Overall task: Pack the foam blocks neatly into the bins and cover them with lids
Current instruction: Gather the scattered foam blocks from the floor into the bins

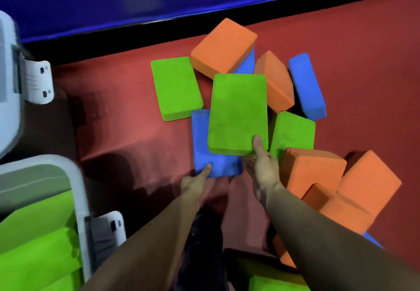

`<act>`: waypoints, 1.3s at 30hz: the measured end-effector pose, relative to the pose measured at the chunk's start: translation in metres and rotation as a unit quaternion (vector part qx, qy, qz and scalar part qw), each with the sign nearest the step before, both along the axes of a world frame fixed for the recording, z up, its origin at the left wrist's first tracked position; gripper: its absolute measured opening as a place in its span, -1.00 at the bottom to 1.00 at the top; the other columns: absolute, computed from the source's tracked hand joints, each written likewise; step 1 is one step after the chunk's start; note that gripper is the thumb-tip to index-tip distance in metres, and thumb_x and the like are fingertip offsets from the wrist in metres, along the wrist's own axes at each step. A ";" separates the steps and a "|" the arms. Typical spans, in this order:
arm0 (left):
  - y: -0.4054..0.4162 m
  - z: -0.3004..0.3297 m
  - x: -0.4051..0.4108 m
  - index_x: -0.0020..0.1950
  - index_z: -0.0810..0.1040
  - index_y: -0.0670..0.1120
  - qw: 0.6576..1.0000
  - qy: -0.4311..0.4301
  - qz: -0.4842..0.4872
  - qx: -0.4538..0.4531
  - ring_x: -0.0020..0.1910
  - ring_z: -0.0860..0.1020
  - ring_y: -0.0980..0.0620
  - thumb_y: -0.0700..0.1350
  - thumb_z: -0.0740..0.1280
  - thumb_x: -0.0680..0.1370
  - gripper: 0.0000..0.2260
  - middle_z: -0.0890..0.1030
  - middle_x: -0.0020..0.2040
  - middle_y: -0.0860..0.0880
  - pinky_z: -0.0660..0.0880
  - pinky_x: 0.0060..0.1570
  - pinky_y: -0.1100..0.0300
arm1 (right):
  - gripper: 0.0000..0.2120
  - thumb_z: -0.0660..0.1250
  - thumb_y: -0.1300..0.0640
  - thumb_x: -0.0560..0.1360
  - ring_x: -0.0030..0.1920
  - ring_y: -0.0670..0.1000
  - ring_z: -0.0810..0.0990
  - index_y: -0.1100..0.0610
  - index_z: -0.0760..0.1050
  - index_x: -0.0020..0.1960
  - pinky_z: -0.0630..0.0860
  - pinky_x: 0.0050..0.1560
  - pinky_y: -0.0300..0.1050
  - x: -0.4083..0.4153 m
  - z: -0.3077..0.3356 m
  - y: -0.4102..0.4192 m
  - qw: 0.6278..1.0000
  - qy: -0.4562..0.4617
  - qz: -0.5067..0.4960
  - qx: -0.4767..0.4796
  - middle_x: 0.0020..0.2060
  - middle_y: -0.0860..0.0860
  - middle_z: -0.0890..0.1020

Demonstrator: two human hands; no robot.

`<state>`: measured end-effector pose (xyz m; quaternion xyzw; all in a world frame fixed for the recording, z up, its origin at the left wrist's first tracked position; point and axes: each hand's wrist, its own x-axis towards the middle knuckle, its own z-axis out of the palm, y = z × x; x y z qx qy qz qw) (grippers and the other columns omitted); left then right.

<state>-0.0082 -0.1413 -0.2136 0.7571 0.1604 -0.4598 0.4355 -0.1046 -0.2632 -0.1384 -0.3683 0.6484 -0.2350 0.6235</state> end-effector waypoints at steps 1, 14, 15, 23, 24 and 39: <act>-0.001 -0.001 0.001 0.23 0.62 -0.21 1.000 0.014 0.016 -0.006 0.09 0.66 -0.12 0.45 0.49 0.03 -0.02 0.68 0.12 -0.12 0.59 0.18 -0.04 | -0.10 0.49 -0.57 0.09 0.02 0.06 0.68 0.09 0.57 0.14 0.57 0.14 0.06 -0.001 -0.012 0.000 1.000 0.006 0.001 0.015 0.03 0.05 0.73; 0.018 0.045 -0.001 0.12 0.64 -0.15 0.983 0.104 0.073 -0.133 -0.09 0.73 -0.11 0.30 0.69 -0.07 -0.11 0.75 -0.06 -0.07 0.65 0.05 -0.07 | -0.51 0.43 -0.24 0.46 -0.09 0.13 0.66 0.11 0.54 0.19 0.53 -0.14 -0.10 -0.022 0.049 0.006 0.997 -0.040 0.061 0.016 -0.10 0.01 0.74; 0.027 0.061 0.000 0.12 0.62 -0.16 0.982 0.102 0.074 -0.142 -0.10 0.73 -0.10 0.29 0.69 -0.07 -0.10 0.74 -0.06 -0.08 0.66 0.04 -0.07 | -0.57 0.42 -0.24 0.45 -0.17 0.10 0.65 0.09 0.59 0.09 0.49 -0.10 -0.06 -0.023 0.072 0.014 0.996 -0.045 0.072 0.008 -0.16 -0.02 0.74; 0.146 0.281 0.042 0.04 0.56 -0.18 0.980 -0.005 0.047 -0.192 -0.08 0.66 -0.05 0.15 0.63 0.30 -0.47 0.65 -0.10 -0.04 0.64 0.01 0.08 | -0.58 0.22 -0.28 0.59 -0.01 0.12 0.69 -0.08 0.49 0.33 0.56 0.01 0.01 -0.001 0.262 0.095 0.977 -0.089 0.192 -0.001 0.14 -0.04 0.65; 0.172 0.301 0.052 0.02 0.59 -0.20 0.980 -0.025 0.044 -0.192 -0.09 0.66 -0.06 0.19 0.63 0.25 -0.42 0.67 -0.07 -0.08 0.64 0.07 0.05 | -0.57 0.19 -0.30 0.59 0.02 0.14 0.69 -0.10 0.47 0.34 0.56 0.08 0.04 0.007 0.280 0.113 0.972 -0.091 0.215 -0.002 0.16 -0.01 0.64; 0.530 0.383 0.159 0.28 0.51 -0.18 0.971 -0.131 0.197 -0.021 -0.11 0.62 -0.13 0.19 0.57 0.33 -0.32 0.62 0.07 -0.16 0.57 -0.33 0.10 | -0.16 0.30 -0.48 0.42 -0.17 0.12 0.69 0.05 0.32 0.49 0.62 -0.48 -0.17 0.106 0.325 0.343 0.938 0.023 0.336 0.085 0.11 0.29 0.64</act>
